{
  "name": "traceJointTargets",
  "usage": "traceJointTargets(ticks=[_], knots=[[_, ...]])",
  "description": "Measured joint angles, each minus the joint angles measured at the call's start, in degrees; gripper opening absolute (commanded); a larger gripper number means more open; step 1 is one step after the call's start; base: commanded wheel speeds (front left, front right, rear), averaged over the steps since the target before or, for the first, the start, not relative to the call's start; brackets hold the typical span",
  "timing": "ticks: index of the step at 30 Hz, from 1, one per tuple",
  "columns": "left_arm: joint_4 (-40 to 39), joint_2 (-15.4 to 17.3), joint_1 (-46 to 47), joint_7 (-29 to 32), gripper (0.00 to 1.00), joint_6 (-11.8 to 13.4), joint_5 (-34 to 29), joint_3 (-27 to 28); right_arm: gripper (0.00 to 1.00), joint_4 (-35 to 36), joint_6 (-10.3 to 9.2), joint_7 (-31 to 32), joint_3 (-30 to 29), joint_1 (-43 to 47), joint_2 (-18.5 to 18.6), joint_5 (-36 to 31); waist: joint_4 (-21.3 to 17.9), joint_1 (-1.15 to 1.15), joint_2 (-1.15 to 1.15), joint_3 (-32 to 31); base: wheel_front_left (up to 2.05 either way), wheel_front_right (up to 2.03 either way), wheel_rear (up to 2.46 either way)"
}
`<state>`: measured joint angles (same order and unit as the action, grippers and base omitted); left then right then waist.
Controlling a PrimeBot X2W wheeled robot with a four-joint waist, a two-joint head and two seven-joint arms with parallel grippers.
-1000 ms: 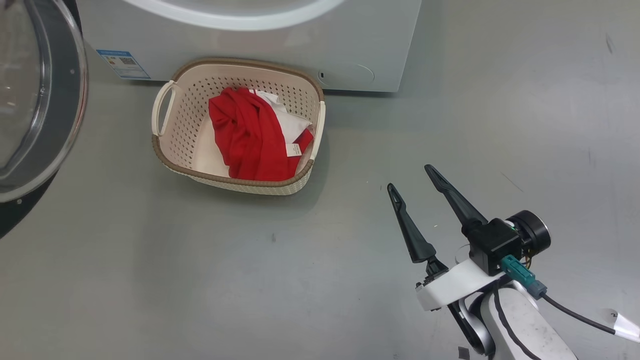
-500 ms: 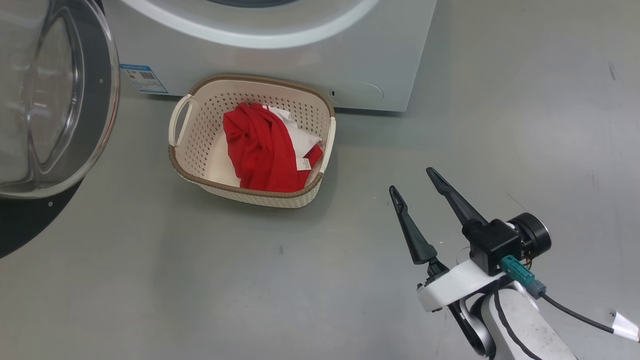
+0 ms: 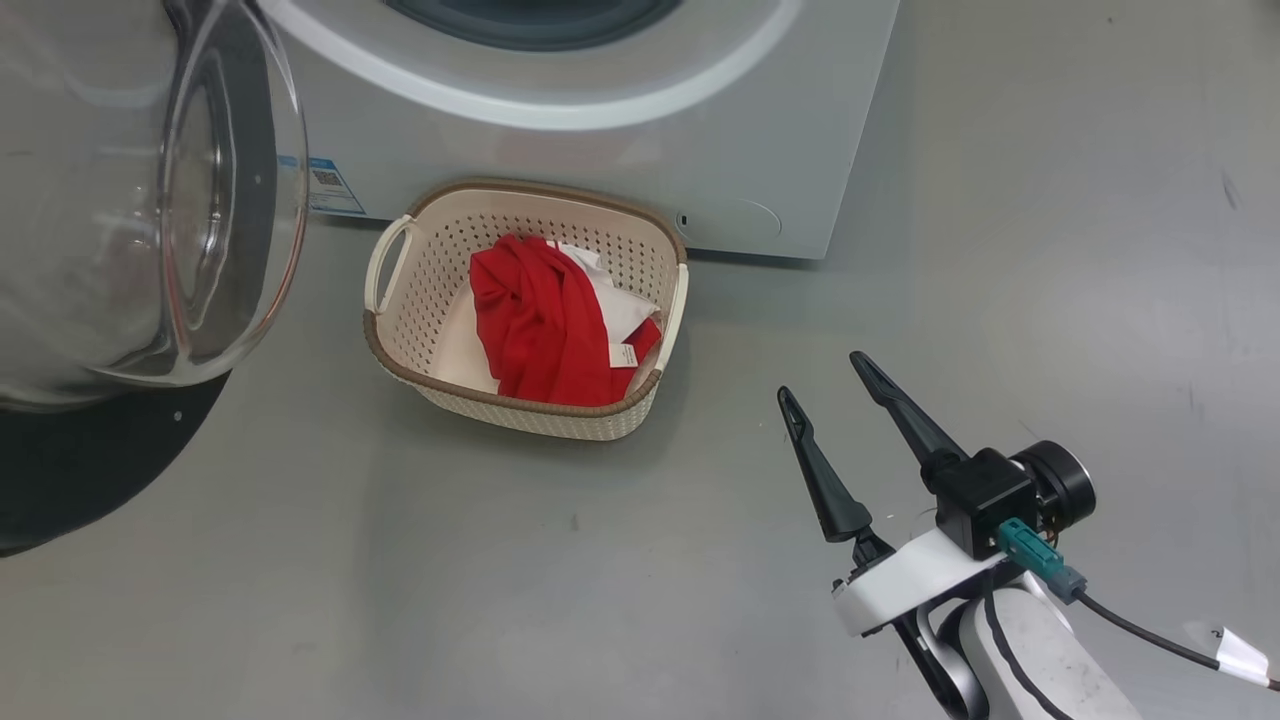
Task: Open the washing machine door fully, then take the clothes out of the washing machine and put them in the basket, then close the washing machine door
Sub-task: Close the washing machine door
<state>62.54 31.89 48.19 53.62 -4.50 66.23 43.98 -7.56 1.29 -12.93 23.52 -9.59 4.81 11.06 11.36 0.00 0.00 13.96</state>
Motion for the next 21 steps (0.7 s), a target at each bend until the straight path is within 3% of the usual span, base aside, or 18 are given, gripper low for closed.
traceJointTargets(ticks=[21], knots=[[-3.6,-4.6,-4.9,18.5,0.0,-2.4,6.9,0.3,1.0,-1.3,0.04,-0.5,0.9,2.0,-0.6,1.0,0.1,0.0,0.0,-4.3,0.0,0.0,0.0]])
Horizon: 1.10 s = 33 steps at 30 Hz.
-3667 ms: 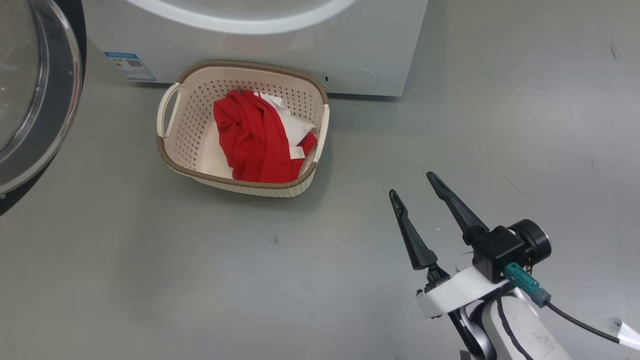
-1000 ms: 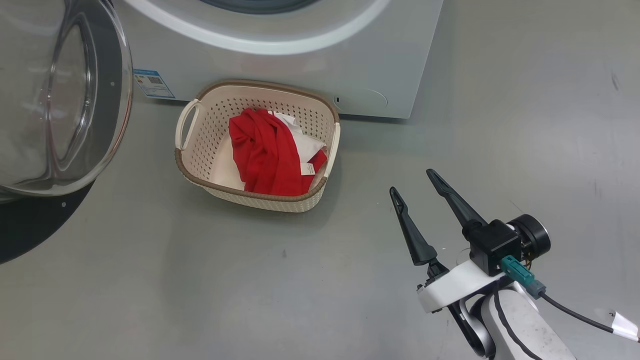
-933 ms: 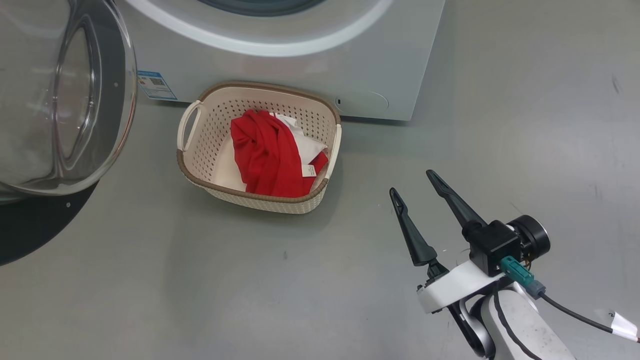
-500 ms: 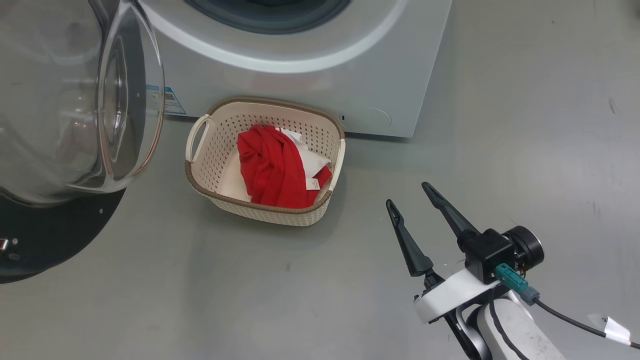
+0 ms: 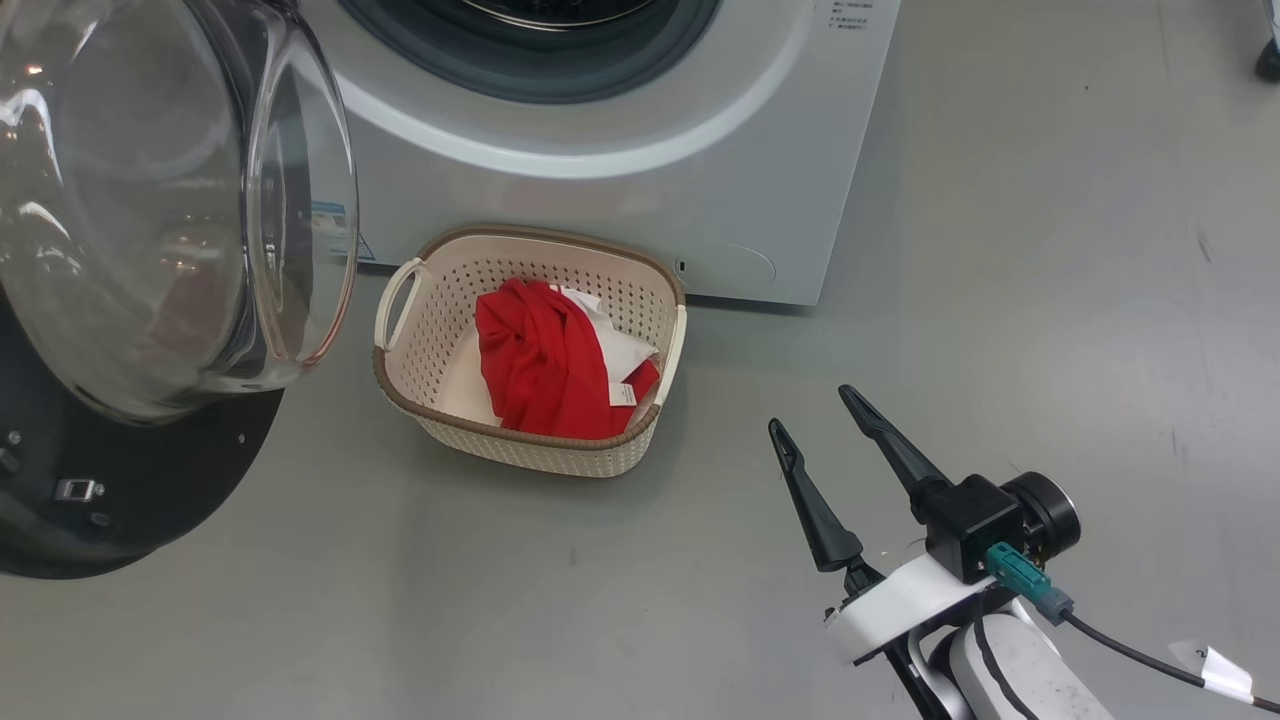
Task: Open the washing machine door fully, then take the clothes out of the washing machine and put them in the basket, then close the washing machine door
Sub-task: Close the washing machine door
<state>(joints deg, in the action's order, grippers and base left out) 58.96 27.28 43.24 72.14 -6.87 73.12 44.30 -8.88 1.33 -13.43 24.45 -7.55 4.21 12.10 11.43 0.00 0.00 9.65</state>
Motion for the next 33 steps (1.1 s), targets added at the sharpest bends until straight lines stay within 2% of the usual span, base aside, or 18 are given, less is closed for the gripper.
traceJointTargets(ticks=[15,24,28,33], knots=[[-6.6,-5.4,-3.5,7.2,0.0,-0.1,2.0,-1.6,1.0,0.1,-0.47,0.0,-0.1,0.0,-0.1,0.1,0.2,0.0,0.0,-0.3,0.0,0.0,0.0],[-14.0,-10.6,-6.0,10.9,0.0,-0.1,4.2,-2.9,1.0,0.0,-0.89,-0.1,-0.3,0.1,-0.2,1.1,0.0,0.0,0.0,-0.6,0.0,0.0,0.0],[-17.4,-12.3,-7.4,11.1,0.0,-0.1,4.4,-3.6,1.0,0.0,-0.9,-0.1,-0.2,0.1,-0.2,1.1,0.0,0.0,0.0,-0.9,0.0,0.0,0.0],[-22.0,-12.4,-10.2,9.8,0.0,-0.1,4.1,-3.7,1.0,-0.1,-0.9,-0.1,-0.2,0.2,-0.2,1.2,-0.1,0.0,0.0,-1.3,0.0,0.0,0.0]])
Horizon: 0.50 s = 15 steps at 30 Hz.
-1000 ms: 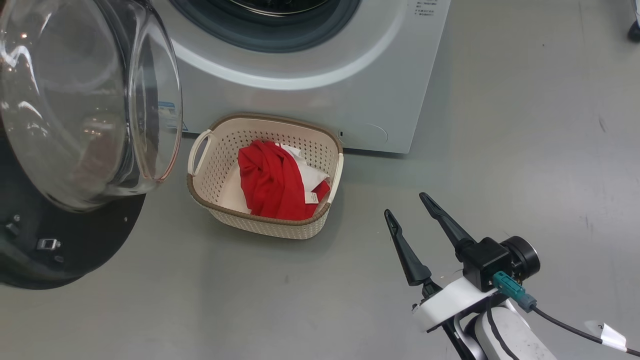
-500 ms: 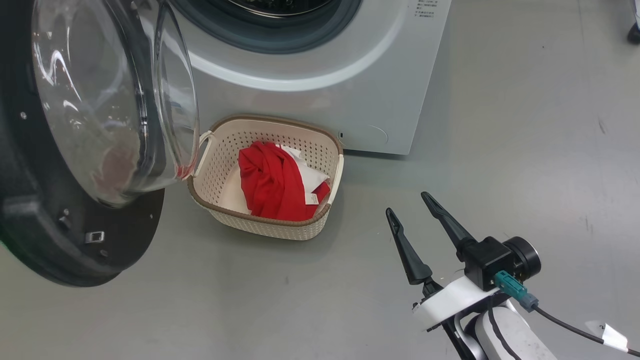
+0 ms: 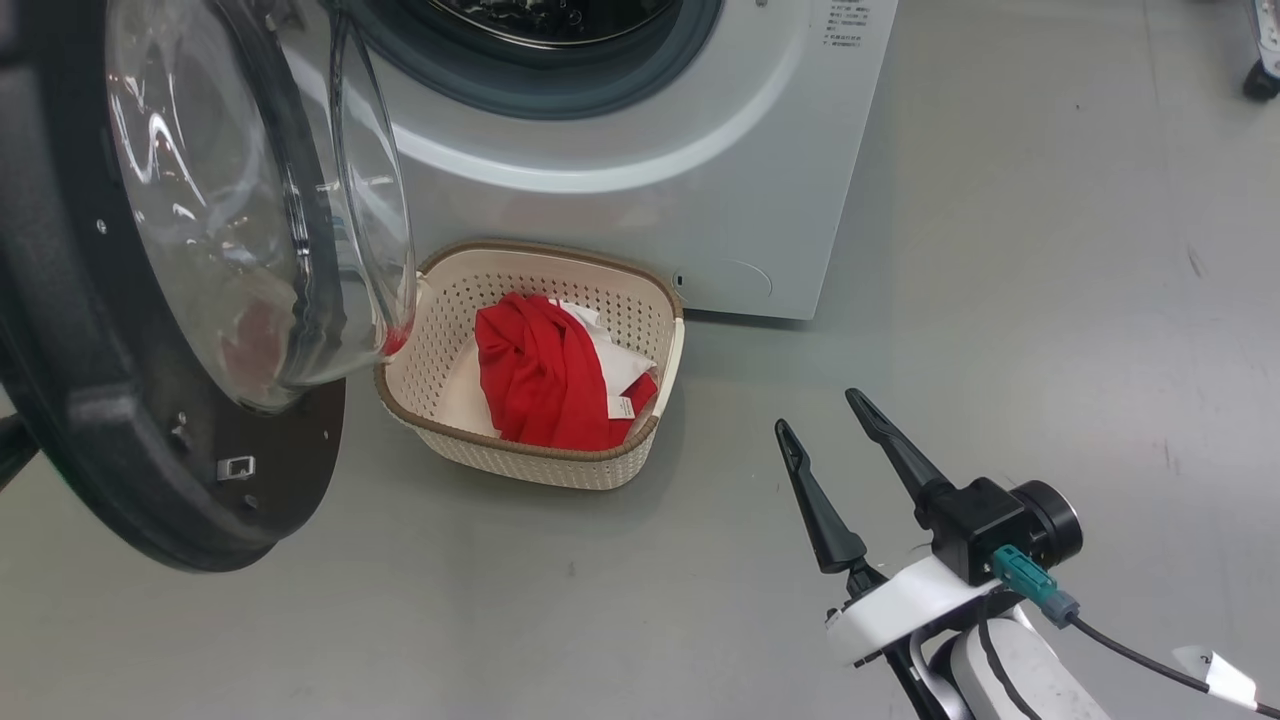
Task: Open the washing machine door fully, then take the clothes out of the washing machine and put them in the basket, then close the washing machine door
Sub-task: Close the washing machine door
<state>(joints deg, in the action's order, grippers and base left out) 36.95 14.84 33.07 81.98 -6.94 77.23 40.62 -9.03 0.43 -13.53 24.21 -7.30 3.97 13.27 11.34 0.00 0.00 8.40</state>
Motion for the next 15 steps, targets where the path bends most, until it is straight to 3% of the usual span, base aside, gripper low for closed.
traceJointTargets(ticks=[11,15], knots=[[-21.9,-0.6,-9.5,-14.7,0.0,0.0,-9.8,-4.4,1.0,-0.9,-0.02,-0.5,-0.4,2.0,-0.2,1.1,0.6,0.0,0.0,-2.4,0.0,0.0,0.0],[-29.0,1.7,-16.3,-20.9,0.0,0.0,-17.1,-8.7,1.0,-0.9,-0.02,-0.5,-0.4,2.1,-0.3,1.3,0.9,0.0,0.0,-3.2,0.0,0.0,0.0]])
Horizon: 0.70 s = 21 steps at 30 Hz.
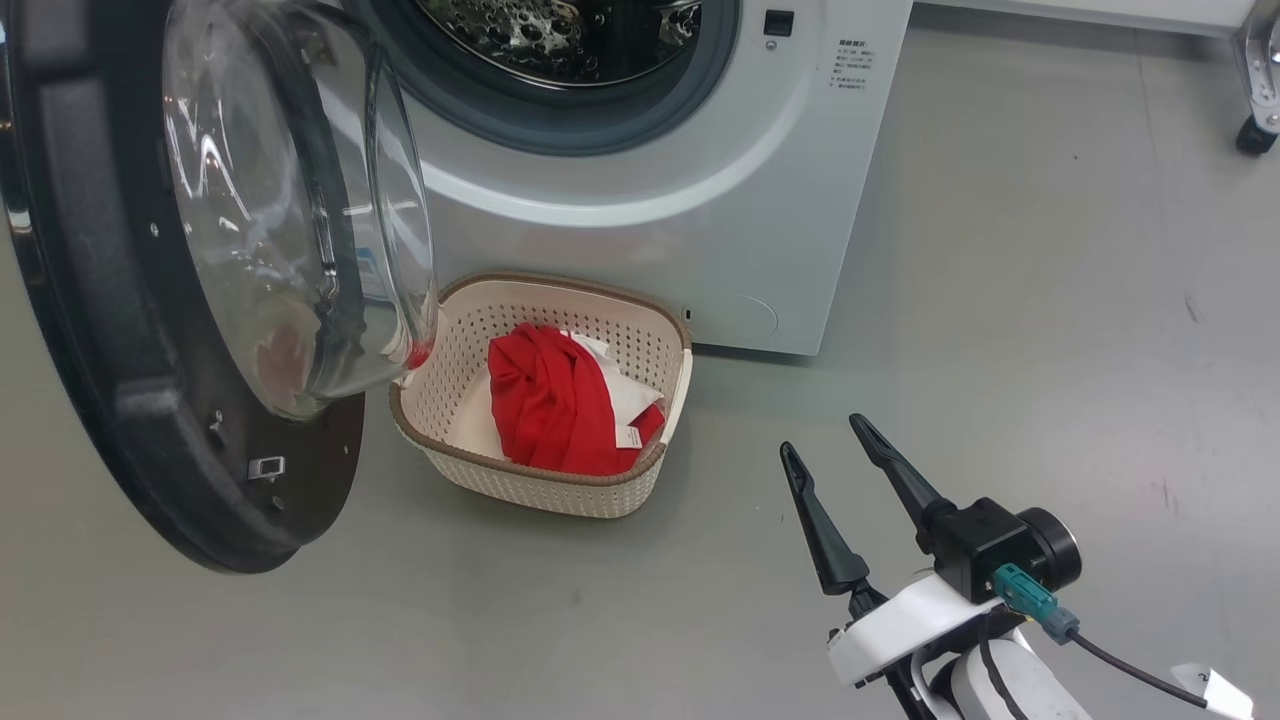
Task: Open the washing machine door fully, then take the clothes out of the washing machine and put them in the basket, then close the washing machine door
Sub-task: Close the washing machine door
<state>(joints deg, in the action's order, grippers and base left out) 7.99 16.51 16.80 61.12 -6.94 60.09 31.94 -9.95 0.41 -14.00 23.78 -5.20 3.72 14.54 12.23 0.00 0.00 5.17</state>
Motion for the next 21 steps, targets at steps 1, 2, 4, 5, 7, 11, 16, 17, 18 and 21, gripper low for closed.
traceJointTargets(ticks=[1,2,4,5,7,11,16,17,18,21], knots=[[-1.6,0.7,-1.8,-1.5,0.0,0.0,-1.5,-0.9,1.0,0.0,0.0,0.0,0.0,0.0,0.0,0.0,0.1,0.0,0.0,-0.2,0.0,0.0,0.0],[-3.1,1.2,-3.3,-3.3,0.0,0.0,-2.5,-1.6,1.0,0.0,0.0,0.0,0.1,0.1,0.0,0.1,0.1,0.0,0.0,-0.4,0.0,0.0,0.0],[-6.1,1.7,-6.0,-6.4,0.0,0.0,-4.0,-3.1,1.0,0.0,0.0,0.0,0.4,0.2,-0.1,0.1,0.1,0.0,0.0,-0.6,0.0,0.0,0.0],[-7.2,1.9,-7.1,-8.1,0.0,0.0,-4.7,-3.8,1.0,0.0,0.0,0.0,0.4,0.3,-0.1,0.1,0.1,0.0,0.0,-0.7,0.0,0.0,0.0],[-9.7,2.1,-9.1,-11.9,0.0,0.0,-5.8,-5.5,1.0,0.0,0.0,0.0,0.5,0.8,-0.2,0.2,0.1,0.0,0.0,-0.7,0.0,0.0,0.0],[-12.4,2.1,-13.1,-20.3,0.0,0.0,-10.1,-9.6,1.0,0.0,-0.13,0.0,0.2,1.1,-0.2,0.5,0.2,0.0,0.0,-1.0,0.0,0.0,0.0],[-12.6,1.7,-19.2,-30.1,0.0,0.0,-14.6,-13.4,1.0,0.0,-0.12,0.0,0.5,1.2,-0.2,0.5,0.2,0.0,0.0,-1.3,0.0,0.0,0.0],[-12.4,1.6,-19.8,-32.0,0.0,0.0,-15.7,-13.8,1.0,0.0,-0.12,0.0,0.5,1.2,-0.2,0.5,0.2,0.0,0.0,-1.4,0.0,0.0,0.0],[-12.3,1.5,-20.3,-34.1,0.0,0.0,-16.5,-14.2,1.0,0.0,-0.12,0.0,0.5,1.2,-0.2,0.5,0.2,0.0,0.0,-1.5,0.0,0.0,0.0],[-12.0,1.5,-21.9,-39.8,0.0,0.0,-19.0,-15.8,1.0,-0.3,-0.03,0.0,0.6,1.2,-0.2,0.5,0.1,0.0,0.0,-1.9,0.0,0.0,0.0]])
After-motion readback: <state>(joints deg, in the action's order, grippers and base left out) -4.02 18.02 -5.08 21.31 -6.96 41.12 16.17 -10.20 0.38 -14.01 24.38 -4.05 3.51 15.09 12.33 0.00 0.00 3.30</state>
